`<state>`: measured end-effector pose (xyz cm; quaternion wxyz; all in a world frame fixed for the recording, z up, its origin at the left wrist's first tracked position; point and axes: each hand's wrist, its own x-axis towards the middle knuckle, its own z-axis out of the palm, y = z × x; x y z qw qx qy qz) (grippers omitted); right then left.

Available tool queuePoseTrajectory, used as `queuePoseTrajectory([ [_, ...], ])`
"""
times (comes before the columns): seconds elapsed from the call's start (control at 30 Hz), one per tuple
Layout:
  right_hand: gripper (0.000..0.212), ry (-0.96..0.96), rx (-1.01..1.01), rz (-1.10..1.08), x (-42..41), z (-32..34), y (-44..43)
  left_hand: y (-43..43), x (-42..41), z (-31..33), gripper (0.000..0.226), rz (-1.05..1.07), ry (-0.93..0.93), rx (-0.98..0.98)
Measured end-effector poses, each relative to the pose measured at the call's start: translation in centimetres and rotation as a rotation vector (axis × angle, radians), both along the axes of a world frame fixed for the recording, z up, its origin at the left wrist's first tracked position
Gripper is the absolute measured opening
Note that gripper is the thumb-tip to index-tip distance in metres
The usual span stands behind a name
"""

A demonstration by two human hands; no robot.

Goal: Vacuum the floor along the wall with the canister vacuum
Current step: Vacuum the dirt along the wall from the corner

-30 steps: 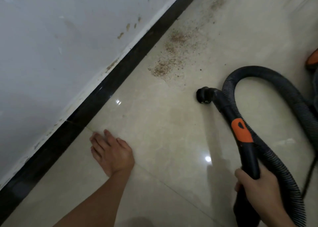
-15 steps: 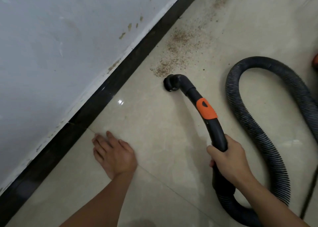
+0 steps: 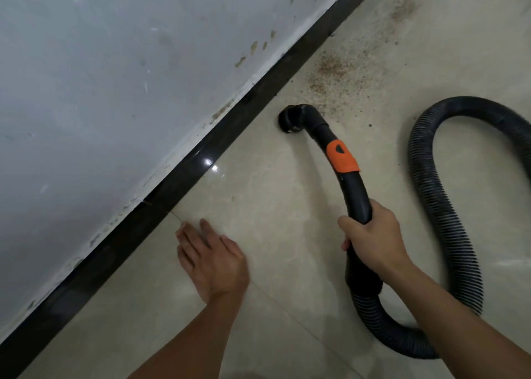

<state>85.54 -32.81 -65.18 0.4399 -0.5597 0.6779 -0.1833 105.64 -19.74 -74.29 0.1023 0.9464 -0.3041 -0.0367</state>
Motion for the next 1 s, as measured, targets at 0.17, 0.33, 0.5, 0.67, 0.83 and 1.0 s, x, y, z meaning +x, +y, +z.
queuePoseTrajectory([
  [0.17, 0.013, -0.018, -0.030, -0.078, 1.5, 0.2, -2.2, 0.0, 0.1, -0.2, 0.054, -0.010, 0.004, -0.004],
  [0.33, 0.014, -0.037, 0.011, 0.068, 3.0, 0.4, -3.5, 0.1, 0.2, -0.4, 0.055, -0.008, 0.010, -0.005],
  [0.5, 0.014, -0.103, 0.033, -0.043, 5.3, 0.4, -5.4, -0.1, 0.4, -0.5, 0.056, -0.013, 0.019, -0.002],
  [0.67, 0.014, -0.063, 0.072, 0.106, 3.5, 1.7, -2.1, 0.3, 0.7, -0.8, 0.056, -0.022, 0.011, -0.005],
  [0.83, 0.016, 0.089, 0.072, 0.098, -4.8, 2.1, 5.4, 0.1, 0.6, -0.7, 0.057, -0.021, 0.018, -0.016],
  [1.0, 0.018, 0.243, 0.091, -0.162, -14.7, 2.1, 10.3, 0.0, 0.5, -0.2, 0.059, -0.015, 0.022, -0.012],
])
